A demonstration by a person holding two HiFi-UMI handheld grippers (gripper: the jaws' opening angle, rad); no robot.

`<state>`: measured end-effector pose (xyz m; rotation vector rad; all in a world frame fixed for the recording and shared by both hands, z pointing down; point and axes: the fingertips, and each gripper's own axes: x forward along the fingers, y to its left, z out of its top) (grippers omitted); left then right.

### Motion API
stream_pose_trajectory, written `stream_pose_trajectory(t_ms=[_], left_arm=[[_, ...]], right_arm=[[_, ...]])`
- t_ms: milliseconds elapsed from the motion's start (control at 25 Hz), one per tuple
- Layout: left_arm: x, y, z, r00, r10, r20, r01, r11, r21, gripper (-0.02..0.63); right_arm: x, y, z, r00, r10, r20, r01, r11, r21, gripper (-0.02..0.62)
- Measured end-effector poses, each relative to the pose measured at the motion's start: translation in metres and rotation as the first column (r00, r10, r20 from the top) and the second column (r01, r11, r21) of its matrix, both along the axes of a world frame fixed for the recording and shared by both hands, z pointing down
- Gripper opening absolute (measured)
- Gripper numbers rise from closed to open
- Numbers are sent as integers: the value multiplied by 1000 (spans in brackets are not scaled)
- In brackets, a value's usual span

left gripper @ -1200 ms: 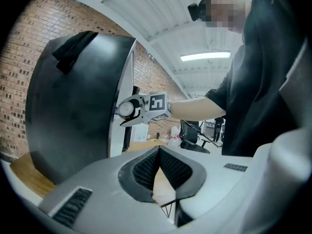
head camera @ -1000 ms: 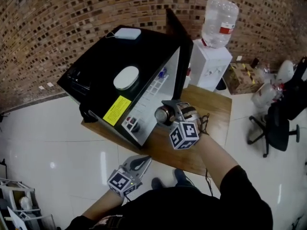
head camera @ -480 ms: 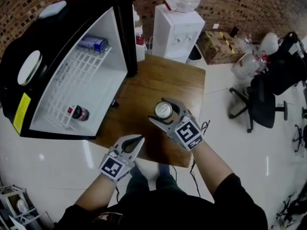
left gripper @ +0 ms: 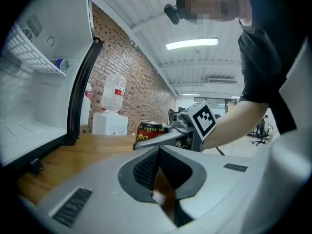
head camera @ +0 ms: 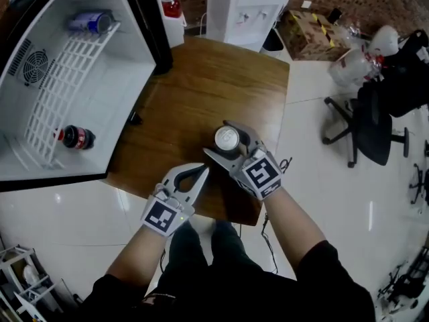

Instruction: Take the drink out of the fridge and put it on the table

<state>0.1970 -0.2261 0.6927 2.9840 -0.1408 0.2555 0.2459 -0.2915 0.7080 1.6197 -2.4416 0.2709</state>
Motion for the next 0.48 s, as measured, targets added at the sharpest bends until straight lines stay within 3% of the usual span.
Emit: stream_pose_trajectory(t_ms=[320,480], left_arm=[[-3,-15,24,999,-32,2,32,999,-2,-6],[-7,-17,30,999,-41,13,41,999,-8,-7]], right_arm=[[-10,-1,36,999,-5,43,6,1000,-27,351],[-13,1,41,999,-23,21,24,1000,-8,353]])
